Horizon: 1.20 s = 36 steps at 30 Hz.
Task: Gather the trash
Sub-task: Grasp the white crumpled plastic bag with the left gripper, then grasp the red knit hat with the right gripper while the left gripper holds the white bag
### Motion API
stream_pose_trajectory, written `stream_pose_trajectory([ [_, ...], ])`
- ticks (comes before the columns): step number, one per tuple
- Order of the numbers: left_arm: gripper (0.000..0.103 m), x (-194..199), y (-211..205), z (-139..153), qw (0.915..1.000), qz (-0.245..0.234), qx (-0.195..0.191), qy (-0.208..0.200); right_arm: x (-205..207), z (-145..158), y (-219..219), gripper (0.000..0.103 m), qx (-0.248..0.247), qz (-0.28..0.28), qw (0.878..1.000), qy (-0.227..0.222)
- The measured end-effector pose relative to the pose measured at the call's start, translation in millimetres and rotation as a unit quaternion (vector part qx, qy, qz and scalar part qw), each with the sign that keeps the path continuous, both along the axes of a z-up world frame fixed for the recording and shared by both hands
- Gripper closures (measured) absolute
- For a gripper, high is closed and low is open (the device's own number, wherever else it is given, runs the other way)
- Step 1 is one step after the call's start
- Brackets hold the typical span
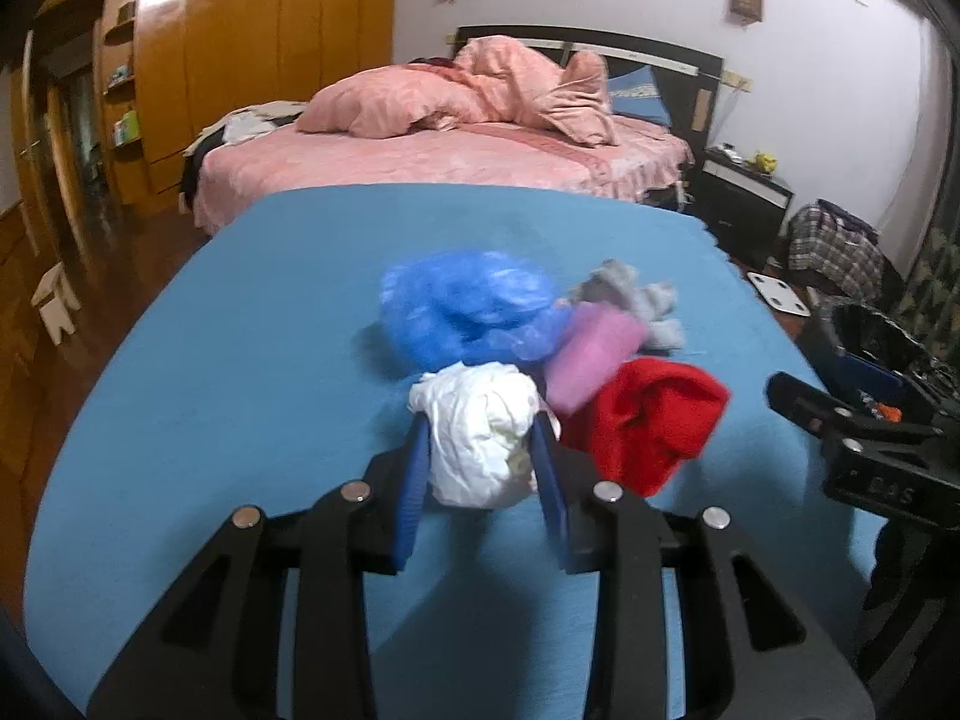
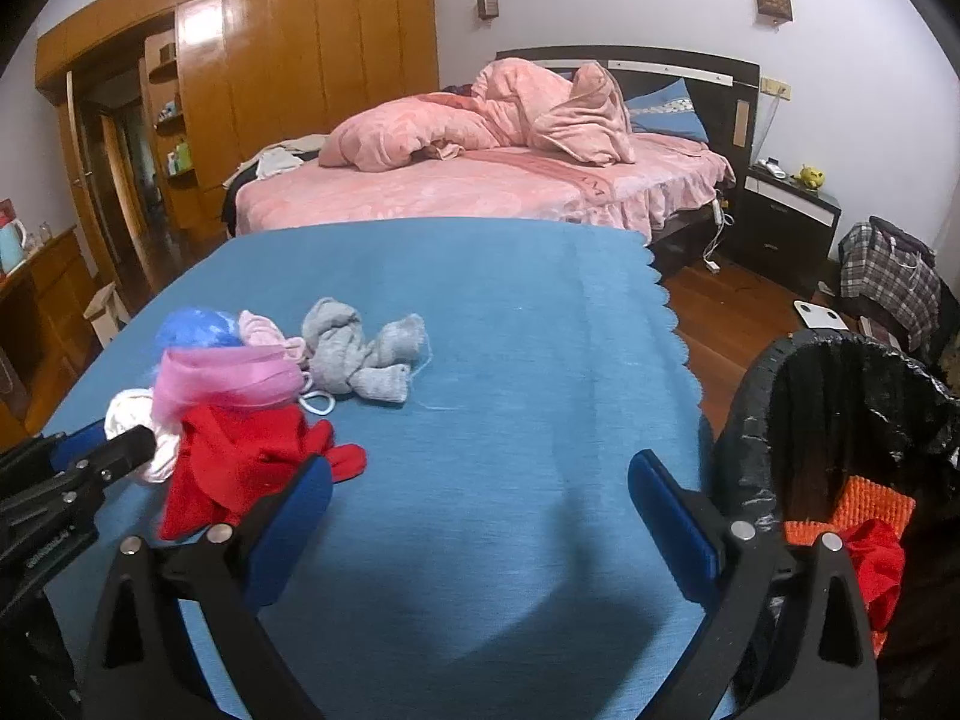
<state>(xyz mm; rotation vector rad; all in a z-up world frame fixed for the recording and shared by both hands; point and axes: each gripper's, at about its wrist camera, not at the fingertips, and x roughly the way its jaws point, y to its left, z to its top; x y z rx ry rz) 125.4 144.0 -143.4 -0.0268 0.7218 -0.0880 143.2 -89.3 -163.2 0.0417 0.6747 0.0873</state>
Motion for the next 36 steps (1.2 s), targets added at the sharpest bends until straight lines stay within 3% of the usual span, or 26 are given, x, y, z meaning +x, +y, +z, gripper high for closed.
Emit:
stream_pose_trajectory([
  [11, 0.07, -3.8, 27.8, 1.1, 0.9986, 0.043, 0.032, 0.0, -5.3, 0.8, 35.6, 0.007, -0.005, 0.049, 0.999, -0.005],
  [24, 0.07, 3.4, 39.5, -6.1, 0.9985, 0.045, 0.024, 0.022, 2.3, -7.6, 78.9, 0.013, -0.004, 0.095, 0.995, 0.023],
  [30, 0.07, 6.6, 44.3, -8.9, 0.9983, 0.048, 0.015, 0.03, 5.7, -13.2, 86.9, 0.021, -0.005, 0.105, 0.993, 0.044],
  [36, 0.07, 8.6, 47.1, -10.9, 0.9981, 0.049, 0.009, 0.034, 13.1, -21.3, 92.4, 0.048, 0.006, 0.126, 0.989, 0.077],
])
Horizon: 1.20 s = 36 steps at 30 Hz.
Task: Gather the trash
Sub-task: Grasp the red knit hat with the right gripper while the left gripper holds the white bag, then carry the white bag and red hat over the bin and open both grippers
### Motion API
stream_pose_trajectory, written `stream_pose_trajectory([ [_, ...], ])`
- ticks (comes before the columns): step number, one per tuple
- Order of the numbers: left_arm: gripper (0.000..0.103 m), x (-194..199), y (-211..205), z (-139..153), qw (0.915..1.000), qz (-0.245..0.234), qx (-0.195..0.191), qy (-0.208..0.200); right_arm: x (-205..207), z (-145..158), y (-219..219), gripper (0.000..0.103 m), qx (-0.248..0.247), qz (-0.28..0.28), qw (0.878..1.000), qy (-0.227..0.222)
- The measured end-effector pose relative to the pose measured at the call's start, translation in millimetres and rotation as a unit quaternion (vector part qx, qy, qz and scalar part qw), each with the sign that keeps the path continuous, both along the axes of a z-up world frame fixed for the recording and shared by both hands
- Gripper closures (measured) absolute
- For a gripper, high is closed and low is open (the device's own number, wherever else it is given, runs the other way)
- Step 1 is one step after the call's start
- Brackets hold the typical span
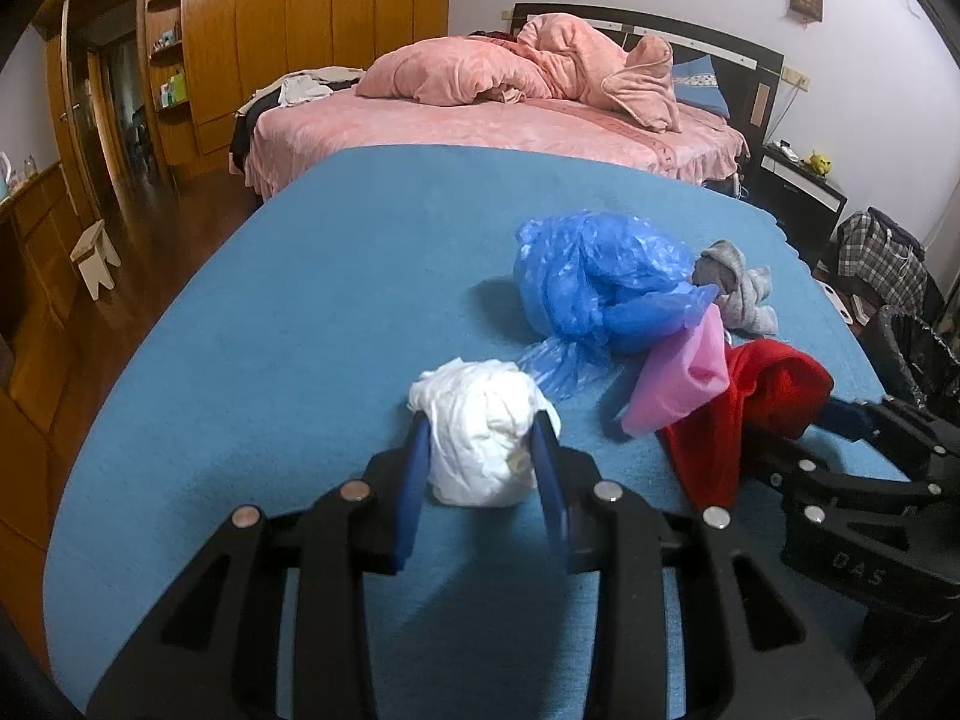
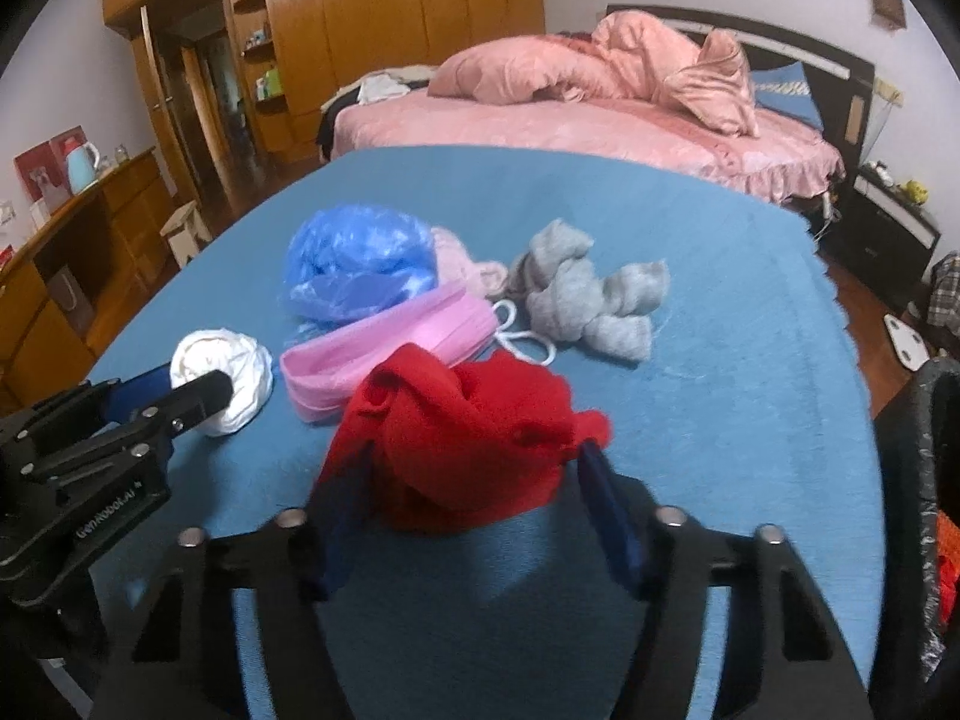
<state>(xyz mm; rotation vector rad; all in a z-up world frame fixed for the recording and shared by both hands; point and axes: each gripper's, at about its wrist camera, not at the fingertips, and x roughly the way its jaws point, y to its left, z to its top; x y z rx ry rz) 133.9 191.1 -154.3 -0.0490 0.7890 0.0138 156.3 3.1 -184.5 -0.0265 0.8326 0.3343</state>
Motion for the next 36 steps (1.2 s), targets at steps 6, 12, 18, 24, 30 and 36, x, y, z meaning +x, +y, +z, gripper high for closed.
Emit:
stream_pose_trajectory([
  [6, 0.07, 0.5, 0.3, -0.8, 1.0, 0.0, 0.001, 0.002, -1.1, -3.4, 8.4, 0.075, -0.001, 0.027, 1.0, 0.006],
  [12, 0.07, 1.1, -0.2, -1.7, 1.0, 0.0, 0.005, 0.002, -7.8, -3.1, 15.7, 0.093, -0.004, 0.042, 0.999, -0.001],
  [18, 0.07, 1.9, -0.4, -5.1, 1.0, 0.0, 0.005, 0.002, -12.4, 4.9, 1.6, 0.093, 0.024, 0.016, 0.999, -0.016],
  [24, 0.07, 1.6, -1.3, -5.9, 1.0, 0.001, 0.008, 0.002, -19.0, 11.9, -24.7, 0.093, 0.029, -0.039, 0.998, -0.033],
  [30, 0.07, 1.4, -1.5, -5.7, 1.0, 0.001, 0.007, 0.002, -15.4, 14.4, -54.1, 0.093, 0.023, -0.094, 0.994, -0.045],
  [36, 0.07, 1.4, -1.9, -5.5, 1.0, 0.001, 0.008, 0.002, -12.7, 17.0, -75.6, 0.093, 0.019, -0.128, 0.99, -0.054],
])
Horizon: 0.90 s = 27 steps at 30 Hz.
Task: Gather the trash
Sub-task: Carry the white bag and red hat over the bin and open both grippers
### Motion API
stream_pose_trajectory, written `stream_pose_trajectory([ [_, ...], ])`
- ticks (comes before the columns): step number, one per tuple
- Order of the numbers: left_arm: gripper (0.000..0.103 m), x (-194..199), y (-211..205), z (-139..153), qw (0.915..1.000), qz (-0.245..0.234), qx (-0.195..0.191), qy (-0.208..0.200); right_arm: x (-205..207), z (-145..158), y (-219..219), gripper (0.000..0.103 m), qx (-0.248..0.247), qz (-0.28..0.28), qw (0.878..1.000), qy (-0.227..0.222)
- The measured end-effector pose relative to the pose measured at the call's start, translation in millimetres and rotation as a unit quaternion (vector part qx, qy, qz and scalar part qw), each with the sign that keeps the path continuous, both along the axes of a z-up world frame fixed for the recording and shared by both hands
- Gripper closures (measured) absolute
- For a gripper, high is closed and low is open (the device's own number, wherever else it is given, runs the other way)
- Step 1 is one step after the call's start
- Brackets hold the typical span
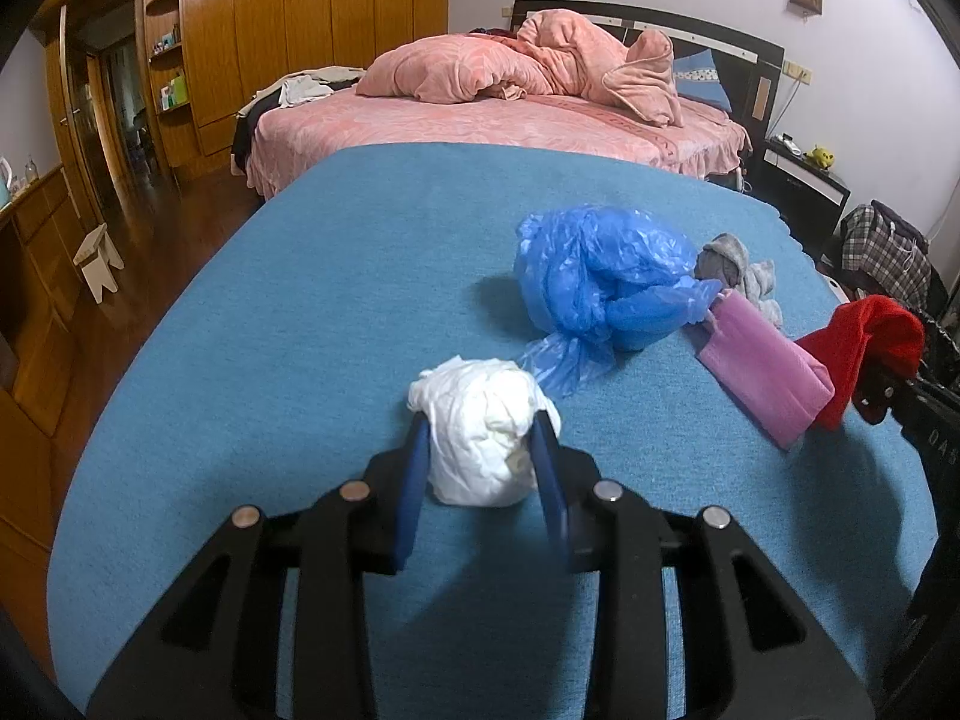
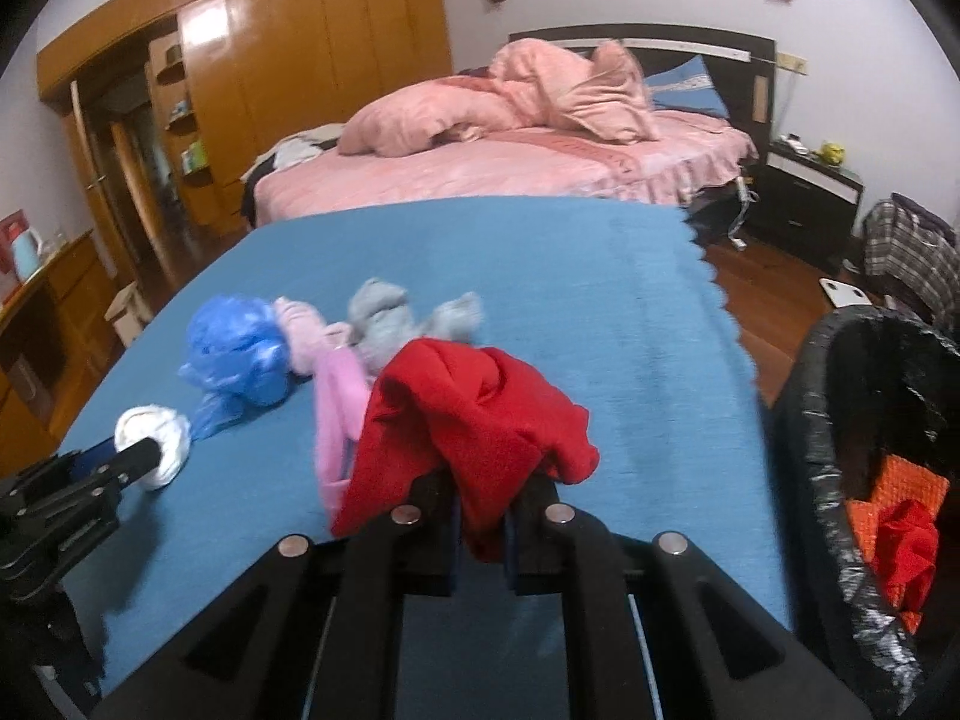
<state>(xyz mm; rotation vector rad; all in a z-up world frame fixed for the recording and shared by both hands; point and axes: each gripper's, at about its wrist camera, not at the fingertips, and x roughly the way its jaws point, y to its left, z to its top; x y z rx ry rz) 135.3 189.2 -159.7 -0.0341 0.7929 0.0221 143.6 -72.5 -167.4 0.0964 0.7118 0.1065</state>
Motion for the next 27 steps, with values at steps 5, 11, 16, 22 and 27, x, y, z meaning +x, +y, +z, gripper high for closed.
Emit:
stream_pose_trajectory([
  [5, 0.07, -0.9, -0.3, 0.1, 1.0, 0.0, 0.002, 0.0, 8.7, -6.3, -7.0, 0.093, -0.003, -0.009, 1.0, 0.024],
  [11, 0.07, -1.6, -0.6, -0.4, 1.0, 0.0, 0.003, 0.0, 13.9, -11.3, -5.0, 0.093, -0.01, -0.002, 0.999, 0.039],
  [16, 0.07, -3.2, 0.1, -1.4, 1.0, 0.0, 0.004, 0.001, 15.1, -14.4, -6.5, 0.093, -0.003, -0.002, 0.999, 0.046],
  [22, 0.071, -9.4, -5.9, 4.6, 0.9996, -0.01, 0.019, -0.018, 9.3, -8.7, -10.4, 0.093, 0.005, -0.004, 1.0, 0.026],
  [27, 0.071, -19.7, -16.6, 15.0, 0.998, -0.024, 0.031, -0.049, 7.3, -1.5, -19.3, 0.093, 0.007, -0.009, 1.0, 0.015],
])
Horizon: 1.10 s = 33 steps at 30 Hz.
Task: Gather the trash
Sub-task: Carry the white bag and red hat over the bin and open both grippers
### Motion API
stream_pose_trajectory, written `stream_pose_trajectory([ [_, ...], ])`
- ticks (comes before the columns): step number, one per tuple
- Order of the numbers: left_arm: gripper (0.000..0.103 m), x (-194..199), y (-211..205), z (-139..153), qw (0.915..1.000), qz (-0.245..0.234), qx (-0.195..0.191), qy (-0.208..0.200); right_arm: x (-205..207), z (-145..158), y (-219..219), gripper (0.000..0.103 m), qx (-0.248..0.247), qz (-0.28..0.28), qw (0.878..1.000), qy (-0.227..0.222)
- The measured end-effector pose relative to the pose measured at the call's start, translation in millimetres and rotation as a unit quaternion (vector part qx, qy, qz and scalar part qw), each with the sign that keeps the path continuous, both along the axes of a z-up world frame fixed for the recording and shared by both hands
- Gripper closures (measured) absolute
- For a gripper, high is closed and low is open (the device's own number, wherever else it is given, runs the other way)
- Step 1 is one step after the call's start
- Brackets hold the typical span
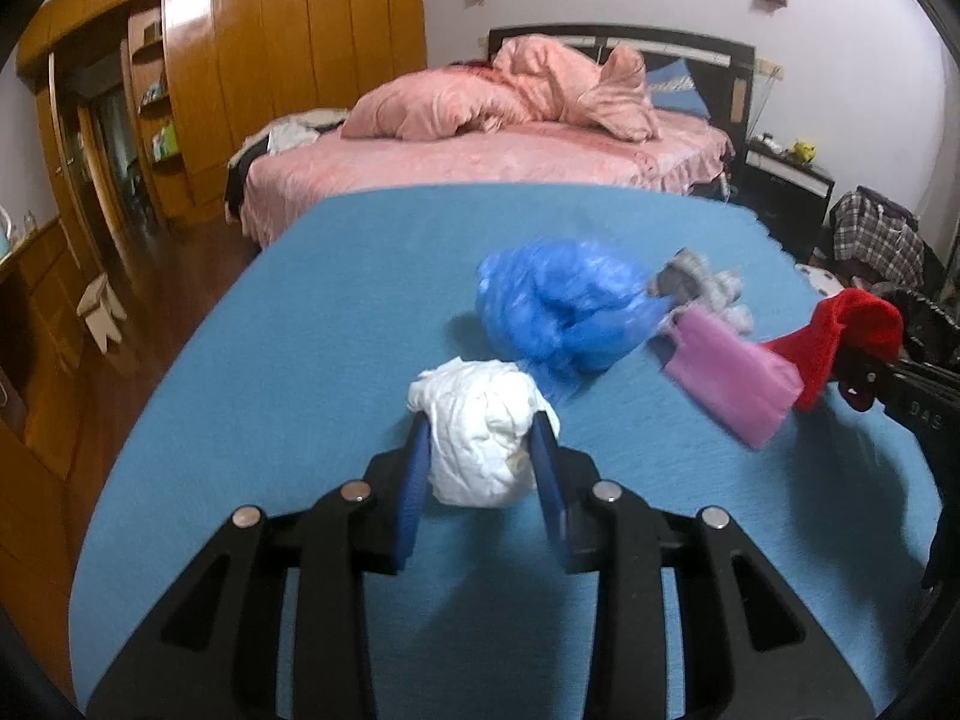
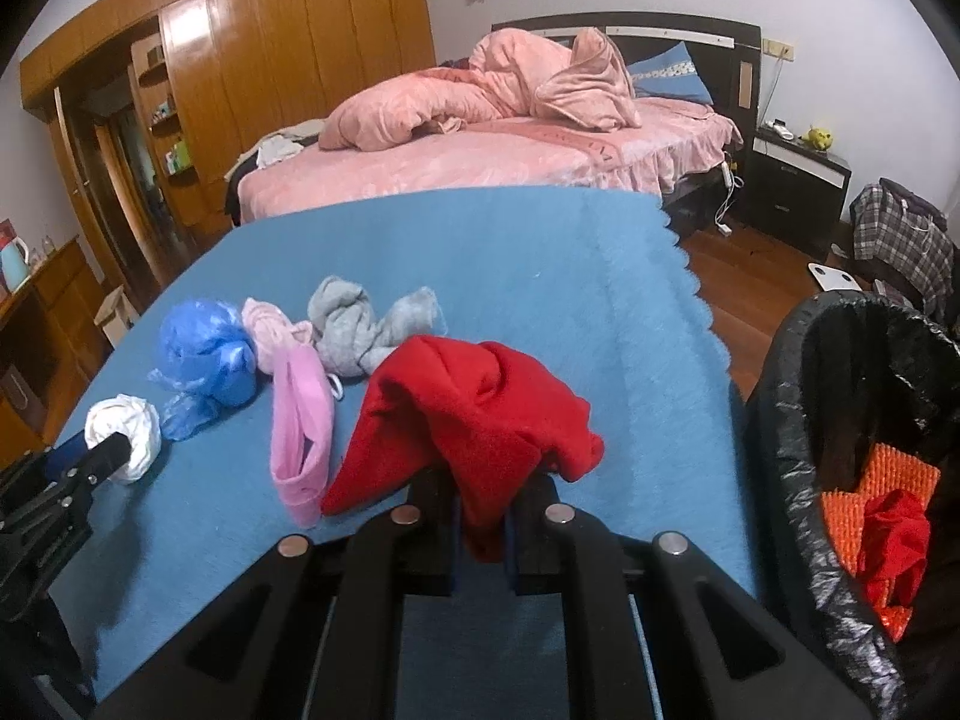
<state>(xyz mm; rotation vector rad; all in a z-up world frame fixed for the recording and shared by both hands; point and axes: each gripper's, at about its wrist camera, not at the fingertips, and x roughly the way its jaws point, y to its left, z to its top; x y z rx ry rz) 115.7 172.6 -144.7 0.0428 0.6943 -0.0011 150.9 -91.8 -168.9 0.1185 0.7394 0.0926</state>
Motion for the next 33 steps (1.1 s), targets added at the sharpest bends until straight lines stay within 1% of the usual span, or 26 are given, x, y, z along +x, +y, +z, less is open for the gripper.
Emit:
stream_pose_trajectory([
  [3, 0.071, -4.5, -9.5, 9.0, 0.9998, -0.01, -0.014, -0.013, -3.5, 11.2, -10.7, 0.093, 0.003, -0.007, 1.0, -0.014],
  [6, 0.071, -8.3, -26.5, 20.2, 0.9989, -0.032, -0.025, -0.024, -8.3, 22.5, -21.6, 0.093, 0.0, -0.011, 0.999, -0.031],
  [12, 0.071, -12.7, -79.0, 43.2, 0.9928, -0.102, -0.036, -0.051, -22.2, 45.4, -58.0, 0.093, -0.006, -0.042, 0.997, -0.059],
  [17, 0.071, -10.9, -130.0, 50.5, 0.9842, -0.157, -0.055, -0.061, -34.3, 59.0, -100.2, 0.093, -0.013, -0.09, 0.993, -0.075],
  [21, 0.071, -6.8, -173.3, 54.5, 0.9753, -0.199, -0.068, -0.067, -41.0, 64.4, -134.7, 0.093, -0.023, -0.128, 0.988, -0.08],
  [25, 0.071, 2.9, -215.6, 54.3, 0.9682, -0.229, -0.079, -0.062, -49.7, 65.5, -175.6, 0.093, -0.029, -0.176, 0.981, -0.081],
  [33, 0.071, 18.9, -286.9, 48.0, 0.9533, -0.284, -0.092, -0.047, -69.1, 63.2, -233.3, 0.093, -0.036, -0.238, 0.967, -0.078],
])
